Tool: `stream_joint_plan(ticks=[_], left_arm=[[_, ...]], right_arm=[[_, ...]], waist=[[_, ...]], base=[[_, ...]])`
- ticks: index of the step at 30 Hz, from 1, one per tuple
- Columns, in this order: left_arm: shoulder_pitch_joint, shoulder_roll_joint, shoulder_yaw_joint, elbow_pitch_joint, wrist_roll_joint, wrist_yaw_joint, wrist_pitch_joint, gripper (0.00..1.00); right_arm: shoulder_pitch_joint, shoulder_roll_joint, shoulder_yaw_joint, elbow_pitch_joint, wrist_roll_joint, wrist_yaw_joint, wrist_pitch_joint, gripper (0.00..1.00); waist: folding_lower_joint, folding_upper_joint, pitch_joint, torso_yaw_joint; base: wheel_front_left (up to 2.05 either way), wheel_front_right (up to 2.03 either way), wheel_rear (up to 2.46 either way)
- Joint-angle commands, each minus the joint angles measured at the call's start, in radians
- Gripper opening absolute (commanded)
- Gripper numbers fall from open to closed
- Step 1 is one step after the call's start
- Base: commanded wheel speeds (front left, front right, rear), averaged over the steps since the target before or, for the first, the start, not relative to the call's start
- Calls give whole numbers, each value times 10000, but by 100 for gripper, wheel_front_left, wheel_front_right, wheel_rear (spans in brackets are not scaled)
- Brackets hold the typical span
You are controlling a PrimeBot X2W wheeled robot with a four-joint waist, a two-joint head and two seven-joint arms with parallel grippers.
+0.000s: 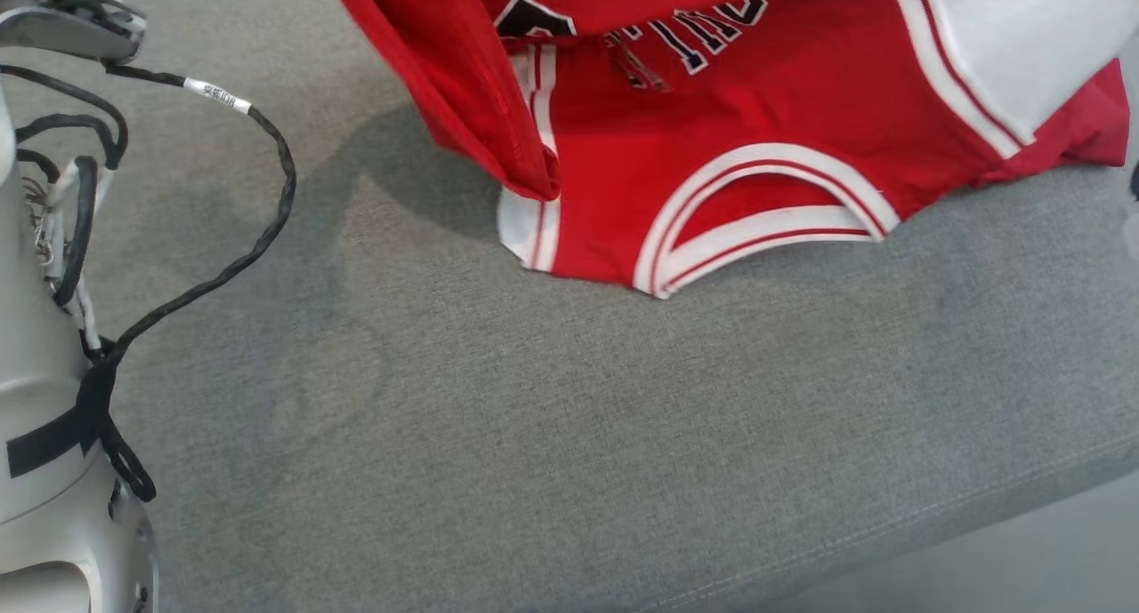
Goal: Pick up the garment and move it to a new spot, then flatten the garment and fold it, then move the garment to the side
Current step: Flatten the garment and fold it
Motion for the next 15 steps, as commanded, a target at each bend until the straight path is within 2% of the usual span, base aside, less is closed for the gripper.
stream_joint_plan(ticks=[1, 5, 7, 8, 12, 15], left_arm=[[330, 124, 116, -342, -24, 42, 31, 0], [588, 277, 201, -1228, -53, 201, 205, 0], [634, 344, 228, -1510, -64, 292, 273, 0], [651, 524, 303, -2034, -59, 506, 444, 0], [467, 808, 343, -2452, 138, 707, 633, 0], [65, 811, 348, -2411, 222, 788, 590, 0]], right_arm=[[18, -373, -267, -677, 413, -18, 579, 0], [-259, -1055, -877, -1761, 1430, -18, 1708, 0], [-386, -1181, -1057, -1921, 1707, -18, 1974, 0], [-714, -1614, -1489, -2107, 2005, -18, 2483, 0], [-1408, -2093, -1832, -1822, 2323, -18, 3111, 0], [-2452, -2343, -1728, -1167, 2455, -18, 3507, 0]], waist=[[0, -1, -976, 791], [0, -1, -1525, 1215], [0, -1, -1572, 1310], [0, -1, -1539, 1513], [0, -1, -1234, 1843], [0, -1, -646, 2180]], base=[[0, 0, 0], [0, 0, 0], [0, 0, 0], [0, 0, 0], [0, 0, 0], [0, 0, 0]])
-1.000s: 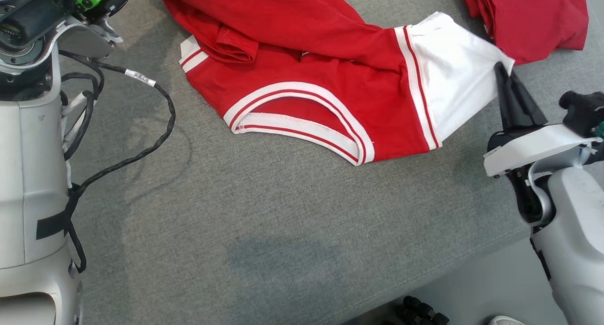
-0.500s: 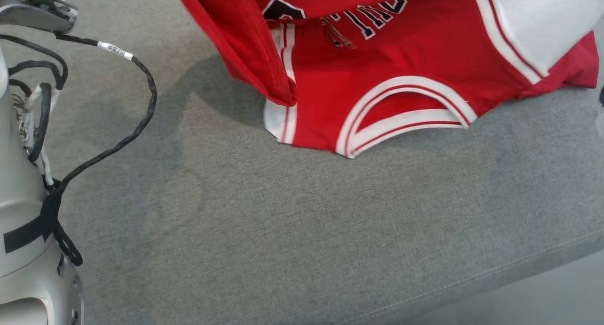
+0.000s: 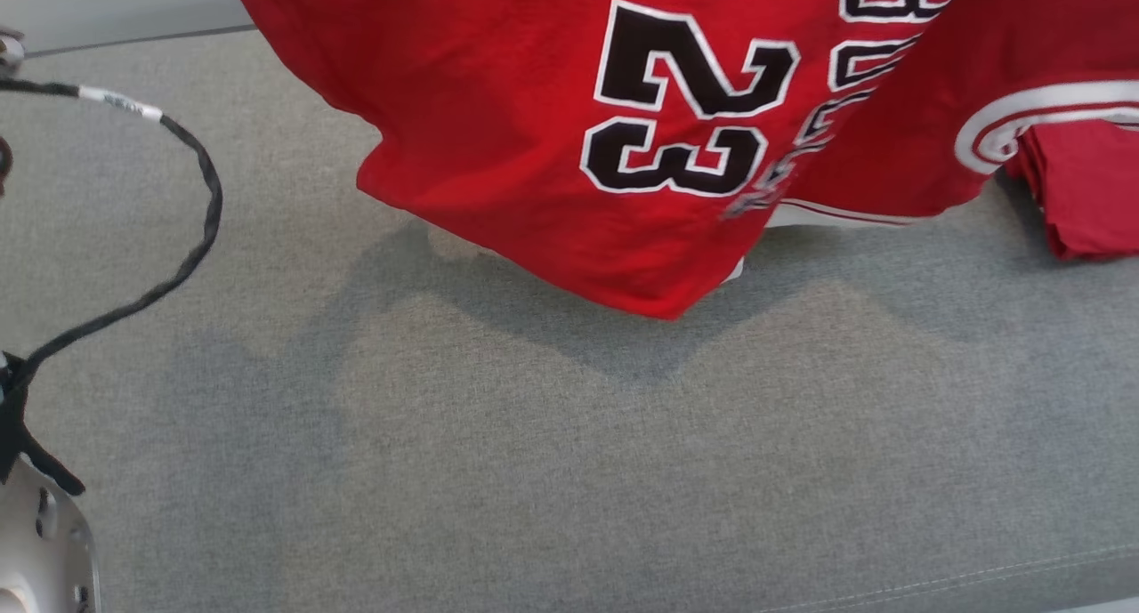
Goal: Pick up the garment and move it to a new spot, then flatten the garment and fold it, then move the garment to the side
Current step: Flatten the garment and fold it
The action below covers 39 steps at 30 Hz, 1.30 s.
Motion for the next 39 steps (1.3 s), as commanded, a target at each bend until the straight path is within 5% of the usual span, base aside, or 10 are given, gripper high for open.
stream_joint_plan(ticks=[1, 6, 12, 22, 26, 31, 39], left_arm=[[-346, -8, -53, 151, 234, -92, -108, 0], [-1623, -86, -503, 1572, 988, -574, -874, 0], [-4267, -265, -1398, 4615, 2794, -1533, -2814, 0], [-7445, -1033, -2053, 8335, 4391, -3582, -7288, 0], [-7463, -1023, -2458, 9199, 4489, -4170, -8111, 0], [-5980, -978, -3251, 9245, 3713, -4356, -8600, 0], [-2577, 405, -4578, 7934, 2249, -4360, -8943, 0]], right_arm=[[-543, -129, 173, 296, -97, -18, 101, 0], [-3168, 423, 1261, 1904, -531, -16, 335, 0], [-7108, 2028, 2329, 4600, -2137, -16, -296, 0], [-11392, 4073, 2464, 7863, -4981, -10, -3165, 0], [-11037, 4074, 3435, 8266, -4429, -12, -3888, 0], [-9078, 3467, 4606, 7638, -3036, -12, -4782, 0], [-4776, 2179, 5543, 5826, -1880, -16, -5735, 0]], waist=[[1, -1, 839, 753], [1, -1, 2374, 1236], [1, -1, 4066, 1302], [1, -1, 5924, 1182], [1, -1, 6267, 912], [1, -1, 5980, 805], [1, -1, 4833, 650]], base=[[0, 0, 0], [0, 0, 0], [0, 0, 0], [0, 0, 0], [0, 0, 0], [0, 0, 0], [0, 0, 0]])
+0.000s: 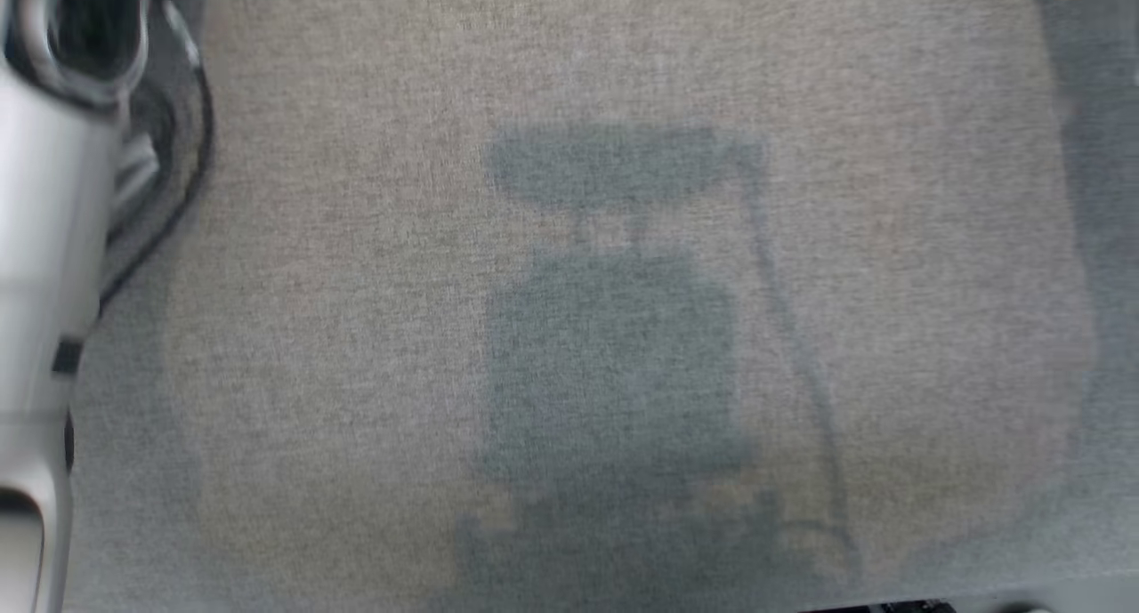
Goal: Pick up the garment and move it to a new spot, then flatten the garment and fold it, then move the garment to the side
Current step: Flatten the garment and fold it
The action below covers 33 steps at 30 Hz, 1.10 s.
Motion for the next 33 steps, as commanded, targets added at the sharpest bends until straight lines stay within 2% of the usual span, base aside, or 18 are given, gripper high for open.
stream_joint_plan(ticks=[1, 4, 7, 11, 16, 19, 26, 28, 31, 33], left_arm=[[244, 184, -14, -214, -153, -27, -126, 0], [1845, 742, -464, -803, -462, -26, -335, 0], [3376, 1065, -701, -1513, -984, -28, -465, 0], [5476, 1600, -835, -2423, -1446, -13, -659, 0], [8037, 1966, -337, -3586, -2403, 501, -1137, 0], [9661, 2196, -141, -4516, -2807, 932, -1478, 0], [12617, 2606, -8, -6618, -3083, 1727, -2186, 0], [13271, 2541, 168, -7189, -3245, 1929, -2364, 0], [13954, 2782, 246, -8077, -3073, 2227, -2490, 0], [13987, 3049, 426, -8776, -3045, 2529, -2368, 0]], right_arm=[[367, -217, 61, -273, 56, -11, -74, 0], [2219, -717, 251, -1020, 88, -9, -230, 0], [3798, -1038, 250, -1745, 8, -6, -204, 0], [5781, -1222, 130, -2644, -286, -6, -179, 0], [8132, -1858, 192, -3653, -1231, -6, -173, 0], [9577, -1711, -361, -3919, -1462, -9, -244, 0], [12983, -1323, -1564, -4860, -1424, -14, -41, 0], [13860, -1219, -1768, -5199, -1329, -12, 90, 0], [14144, -1155, -2196, -5768, -1143, -14, 137, 0], [13570, -1150, -2364, -6081, -974, -12, 175, 0]], waist=[[-2, 0, -868, -129], [-2, 0, -1639, -124], [-2, 0, -2352, -154], [-2, 0, -3248, -177], [-2, 0, -4184, -179], [-2, 0, -4483, -237], [-2, 0, -4323, -182], [-2, 0, -4155, -198], [-2, 0, -3680, -394], [-2, 0, -3300, -437]], base=[[0, 0, 0], [0, 0, 0], [0, 0, 0], [0, 0, 0], [0, 0, 0], [0, 0, 0], [0, 0, 0], [0, 0, 0], [0, 0, 0], [0, 0, 0]])
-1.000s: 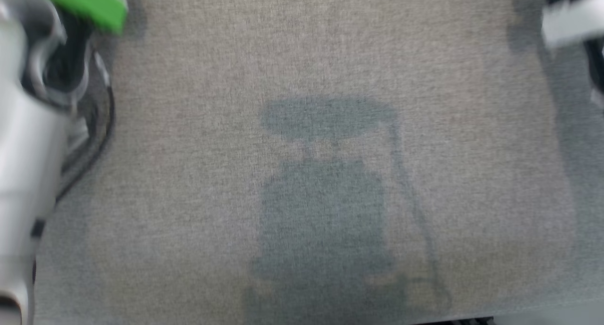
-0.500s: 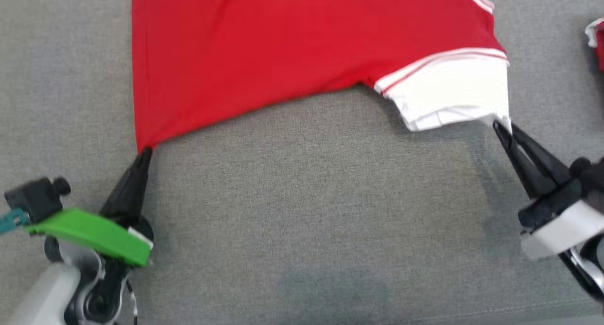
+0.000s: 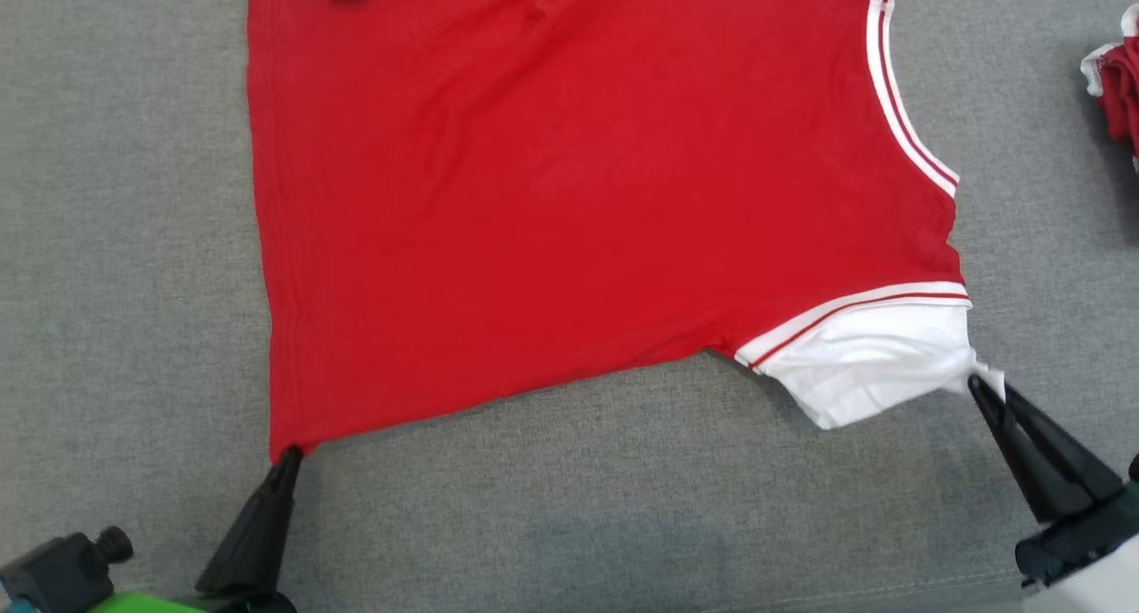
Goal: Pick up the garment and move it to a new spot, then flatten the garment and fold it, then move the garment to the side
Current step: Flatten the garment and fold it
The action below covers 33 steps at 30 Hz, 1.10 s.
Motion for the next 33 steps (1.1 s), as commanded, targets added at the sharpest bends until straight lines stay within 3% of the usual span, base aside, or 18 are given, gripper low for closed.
stream_joint_plan(ticks=[1, 5, 9, 11, 17, 24, 33], left_arm=[[-348, 314, 316, -455, 6, 266, 146, 0], [-1528, 642, 787, -1222, -521, 746, 1034, 0], [-2860, 941, 957, -1085, -643, 1205, 1919, 0], [-3819, 884, 1028, -734, -794, 1544, 2397, 0], [-6146, 528, 523, 578, -572, 2084, 3437, 0], [-7315, 130, -208, 1819, -143, 2232, 4014, 0], [-7310, 51, -38, 2009, -207, 2088, 3742, 0]], right_arm=[[-812, -58, -24, -233, 232, -14, 72, 0], [-2793, -230, 158, -77, 784, -14, 486, 0], [-4528, -523, 630, 592, 1098, -14, 901, 0], [-5675, -787, 1037, 1173, 1123, -17, 1076, 0], [-8217, -688, 2141, 2930, 1679, -14, 1103, 0], [-9658, -821, 3005, 4274, 1977, -14, 560, 0], [-10211, -1070, 3317, 5054, 2337, -14, 293, 0]], waist=[[2, 0, 712, -203], [2, 0, 1295, -135], [2, 0, 1632, -20], [2, 0, 1778, 63], [2, 0, 1939, 181], [2, 0, 1967, 110], [2, 0, 1947, 86]], base=[[0, 0, 0], [0, 0, 0], [0, 0, 0], [0, 0, 0], [0, 0, 0], [0, 0, 0], [0, 0, 0]])
